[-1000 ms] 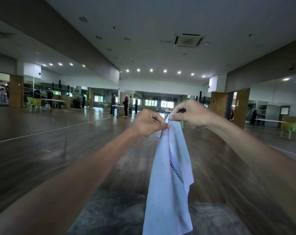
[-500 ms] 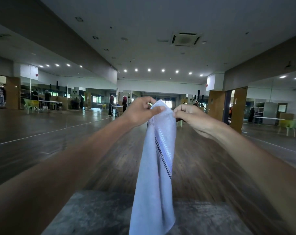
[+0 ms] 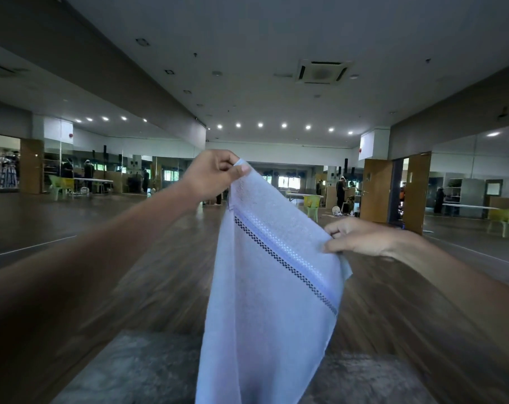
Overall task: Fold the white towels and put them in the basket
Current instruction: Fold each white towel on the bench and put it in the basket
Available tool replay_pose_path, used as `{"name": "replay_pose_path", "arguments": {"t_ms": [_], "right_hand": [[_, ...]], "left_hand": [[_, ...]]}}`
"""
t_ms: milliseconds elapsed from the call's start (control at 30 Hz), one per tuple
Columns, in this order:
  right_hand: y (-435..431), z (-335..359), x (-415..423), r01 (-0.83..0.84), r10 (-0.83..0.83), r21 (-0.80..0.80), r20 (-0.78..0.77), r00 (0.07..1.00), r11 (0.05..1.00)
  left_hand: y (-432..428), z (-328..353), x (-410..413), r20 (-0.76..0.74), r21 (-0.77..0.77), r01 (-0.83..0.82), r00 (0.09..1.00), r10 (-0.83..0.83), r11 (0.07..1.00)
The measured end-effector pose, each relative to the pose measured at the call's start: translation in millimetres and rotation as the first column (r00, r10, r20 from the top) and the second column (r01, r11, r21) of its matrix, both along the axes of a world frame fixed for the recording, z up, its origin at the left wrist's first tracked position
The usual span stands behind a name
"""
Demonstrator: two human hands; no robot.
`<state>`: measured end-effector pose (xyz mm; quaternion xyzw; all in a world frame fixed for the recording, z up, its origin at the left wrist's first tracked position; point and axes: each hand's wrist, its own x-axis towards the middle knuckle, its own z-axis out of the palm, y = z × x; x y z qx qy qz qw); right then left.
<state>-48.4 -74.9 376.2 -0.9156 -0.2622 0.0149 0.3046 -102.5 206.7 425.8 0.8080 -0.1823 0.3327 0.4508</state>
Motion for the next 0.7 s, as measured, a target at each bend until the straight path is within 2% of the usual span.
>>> {"name": "replay_pose_path", "arguments": {"t_ms": [133,267,433,700], "right_hand": [[-18.2,16.2,-4.7,0.077,-0.074,-0.094,0.037,0.997,0.993],[-37.5,50.6,-12.9,0.098,-0.091,-0.077,0.093,0.991,0.992],[-60.9,94.5,-15.7,0.148,-0.13,-0.053,0.246,0.96,0.988],[-77.1,111.0,13.5,0.155,-0.127,-0.076,0.29,0.948,0.985]], "left_hand": [[13.2,5.2,-2.1,0.009,0.021,-0.031,1.0,0.03,0.999],[31.6,9.1,0.2,-0.027,0.052,-0.062,0.998,0.063,0.997],[60.4,21.0,2.5,-0.09,0.148,-0.148,0.983,0.163,0.978],[60.6,33.1,11.6,-0.244,0.269,-0.068,0.96,0.136,0.961]]}}
